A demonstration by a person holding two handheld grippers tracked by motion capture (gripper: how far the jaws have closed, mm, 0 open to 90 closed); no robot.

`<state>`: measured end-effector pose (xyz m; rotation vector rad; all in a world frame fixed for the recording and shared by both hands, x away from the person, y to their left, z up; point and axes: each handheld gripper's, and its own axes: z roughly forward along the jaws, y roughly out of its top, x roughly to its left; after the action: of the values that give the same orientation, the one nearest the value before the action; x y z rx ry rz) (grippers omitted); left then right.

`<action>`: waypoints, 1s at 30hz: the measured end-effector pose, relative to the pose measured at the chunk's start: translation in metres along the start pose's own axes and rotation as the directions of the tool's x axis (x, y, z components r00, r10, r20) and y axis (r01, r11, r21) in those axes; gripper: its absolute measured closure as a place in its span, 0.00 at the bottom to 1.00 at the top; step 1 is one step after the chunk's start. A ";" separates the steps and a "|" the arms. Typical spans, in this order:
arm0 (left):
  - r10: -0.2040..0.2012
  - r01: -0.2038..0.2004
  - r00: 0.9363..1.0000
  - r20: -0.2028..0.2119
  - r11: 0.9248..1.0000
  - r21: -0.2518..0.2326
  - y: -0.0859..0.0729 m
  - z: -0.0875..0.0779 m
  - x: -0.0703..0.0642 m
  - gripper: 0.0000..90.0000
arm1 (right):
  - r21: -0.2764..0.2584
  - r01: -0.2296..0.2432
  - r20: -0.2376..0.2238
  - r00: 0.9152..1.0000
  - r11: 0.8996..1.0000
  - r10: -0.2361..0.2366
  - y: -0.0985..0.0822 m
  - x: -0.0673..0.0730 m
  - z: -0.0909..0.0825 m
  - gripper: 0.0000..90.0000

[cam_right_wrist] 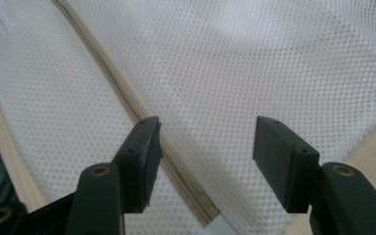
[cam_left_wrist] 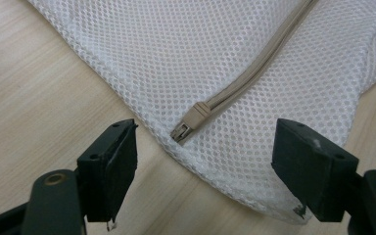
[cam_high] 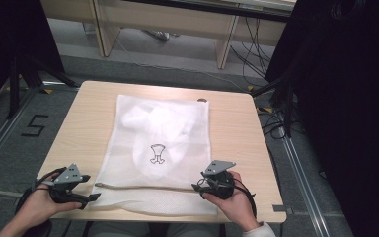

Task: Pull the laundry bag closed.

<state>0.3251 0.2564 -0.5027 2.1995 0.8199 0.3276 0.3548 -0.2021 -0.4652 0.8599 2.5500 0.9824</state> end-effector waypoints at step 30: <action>-0.042 0.042 0.999 0.027 0.999 0.029 -0.004 -0.002 0.002 0.26 | -0.069 0.150 -0.171 0.972 0.986 -0.159 0.071 0.049 0.050 0.57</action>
<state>0.3242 0.2611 -0.5041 2.2051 0.8592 0.2654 0.3687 -0.1039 -0.4558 0.5716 2.6729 1.1190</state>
